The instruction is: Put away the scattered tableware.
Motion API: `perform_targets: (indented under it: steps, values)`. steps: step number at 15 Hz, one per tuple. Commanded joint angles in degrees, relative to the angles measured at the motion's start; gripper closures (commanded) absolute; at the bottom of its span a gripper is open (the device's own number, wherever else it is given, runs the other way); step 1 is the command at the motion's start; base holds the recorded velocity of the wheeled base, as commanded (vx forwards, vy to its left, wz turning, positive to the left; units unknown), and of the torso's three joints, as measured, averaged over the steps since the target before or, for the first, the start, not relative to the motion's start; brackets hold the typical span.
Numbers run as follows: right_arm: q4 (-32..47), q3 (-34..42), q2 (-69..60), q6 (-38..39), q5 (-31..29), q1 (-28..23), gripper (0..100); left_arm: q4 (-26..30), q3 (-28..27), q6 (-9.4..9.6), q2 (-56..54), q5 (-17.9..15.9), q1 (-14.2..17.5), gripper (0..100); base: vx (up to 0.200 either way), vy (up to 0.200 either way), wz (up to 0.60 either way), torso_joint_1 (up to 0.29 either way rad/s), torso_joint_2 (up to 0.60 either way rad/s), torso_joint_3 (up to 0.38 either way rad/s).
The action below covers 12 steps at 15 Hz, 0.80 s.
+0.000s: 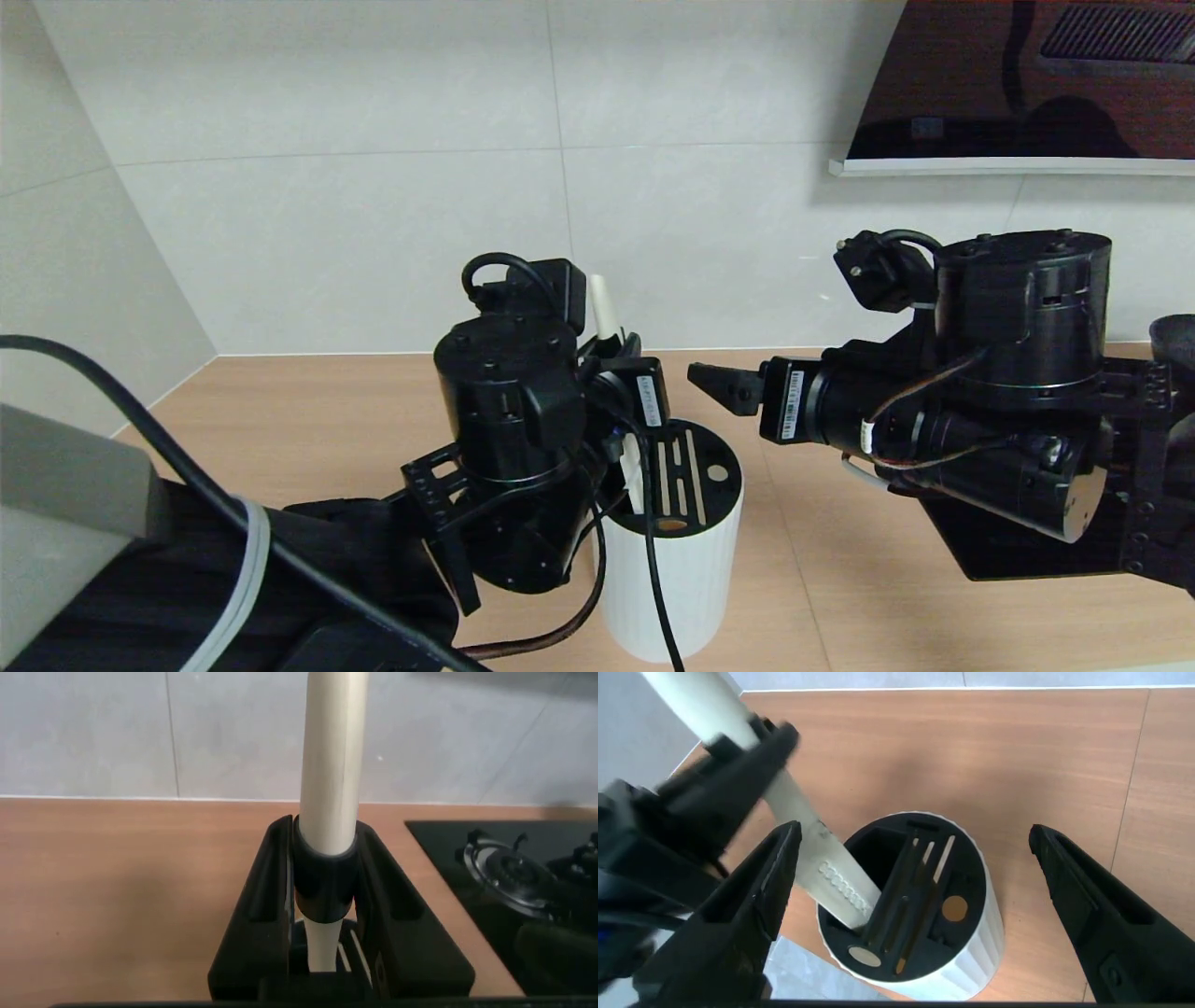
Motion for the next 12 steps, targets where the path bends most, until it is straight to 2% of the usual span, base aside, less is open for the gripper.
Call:
perform_targets:
  steps: [1,5,12]
  values:
    - [-0.01,-0.01,0.00,-0.01,-0.01,0.03,0,-0.02,0.00,-0.50,1.21,-0.01,-0.17,100,0.000,0.000,0.00,0.000,0.00,0.000]
    - [-0.01,0.08,0.09,-0.01,-0.01,0.03,0,-0.02,0.00,-2.96,4.90,-0.01,-1.14,100,0.000,0.000,0.00,0.000,0.00,0.000]
    - [-0.01,0.08,0.09,-0.01,-0.01,0.03,0,-0.02,1.75,-3.31,7.01,-0.01,-1.40,100,0.000,0.000,0.00,0.000,0.00,0.000]
